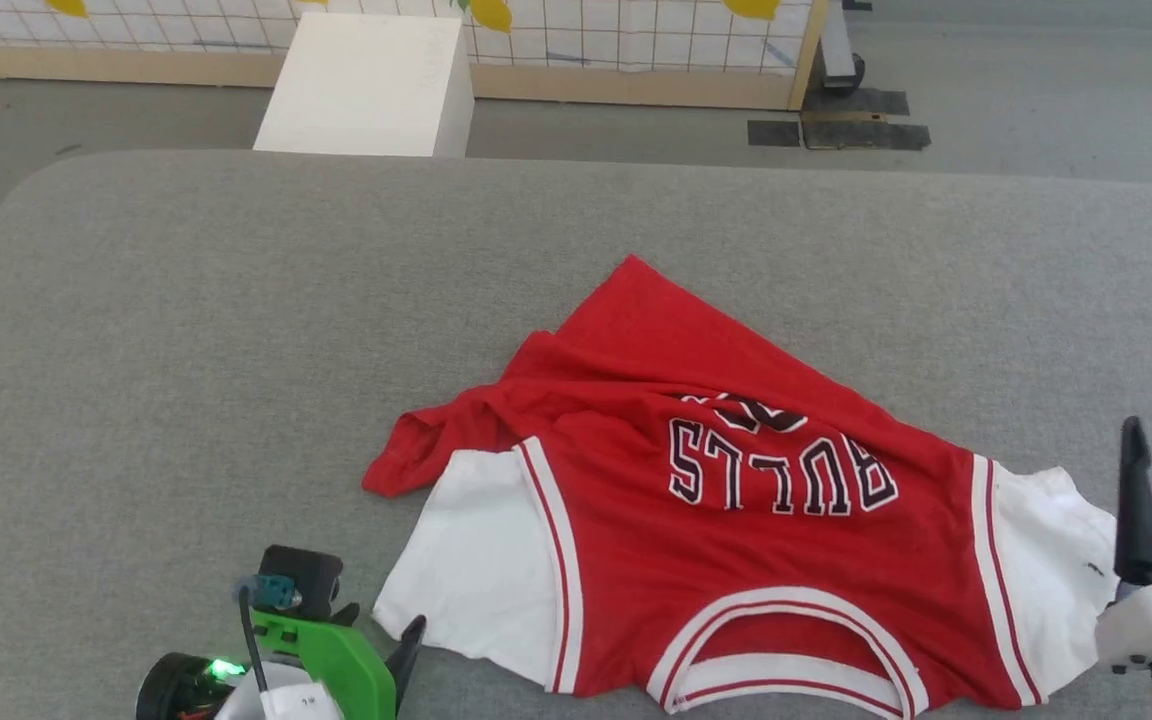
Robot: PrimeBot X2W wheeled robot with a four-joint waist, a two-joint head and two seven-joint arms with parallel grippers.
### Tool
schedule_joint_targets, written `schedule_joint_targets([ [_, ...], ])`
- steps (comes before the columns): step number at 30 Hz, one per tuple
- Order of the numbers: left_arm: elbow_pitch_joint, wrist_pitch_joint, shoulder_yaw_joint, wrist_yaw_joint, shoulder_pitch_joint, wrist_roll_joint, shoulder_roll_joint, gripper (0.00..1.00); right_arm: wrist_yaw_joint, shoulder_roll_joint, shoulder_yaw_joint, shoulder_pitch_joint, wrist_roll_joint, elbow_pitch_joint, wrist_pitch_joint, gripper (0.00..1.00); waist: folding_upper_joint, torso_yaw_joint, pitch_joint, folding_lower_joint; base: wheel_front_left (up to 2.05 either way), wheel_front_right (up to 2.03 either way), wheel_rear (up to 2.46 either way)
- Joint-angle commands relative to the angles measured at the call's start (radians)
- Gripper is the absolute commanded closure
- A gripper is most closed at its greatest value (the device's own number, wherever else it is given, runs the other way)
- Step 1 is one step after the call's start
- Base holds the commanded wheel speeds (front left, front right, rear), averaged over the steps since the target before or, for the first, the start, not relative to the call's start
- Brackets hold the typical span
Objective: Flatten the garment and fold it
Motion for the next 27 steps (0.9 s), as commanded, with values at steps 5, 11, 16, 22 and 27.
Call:
schedule_joint_targets([
  [5,0.021,0.051,-0.006,0.021,-0.030,0.018,0.015,0.00,-0.002,0.004,0.017,-0.003,-0.001,0.026,-0.031,0.00,-0.0001,-0.033,0.038,0.0000,0.00,0.00,0.00],
  [11,0.078,0.073,-0.022,0.010,-0.062,0.011,0.016,0.00,-0.002,0.005,0.020,-0.024,0.014,0.050,-0.042,0.00,-0.0001,-0.053,0.071,0.0000,0.00,0.00,0.00],
  [16,0.127,0.108,-0.051,-0.014,-0.063,-0.021,0.015,1.00,-0.002,0.005,0.026,-0.030,0.014,0.068,-0.039,0.00,-0.0001,-0.058,0.085,0.0000,0.00,0.00,0.00],
  [22,0.106,0.028,-0.007,0.018,-0.057,-0.035,0.008,1.00,-0.002,0.001,0.041,-0.008,0.004,0.101,0.041,0.00,-0.0001,-0.046,0.064,0.0000,0.00,0.00,0.00],
  [27,0.013,-0.056,0.051,0.071,-0.038,-0.039,-0.001,1.00,-0.002,-0.021,0.042,0.039,0.021,0.121,0.182,0.00,-0.0001,-0.024,0.042,0.0000,0.00,0.00,0.00],
])
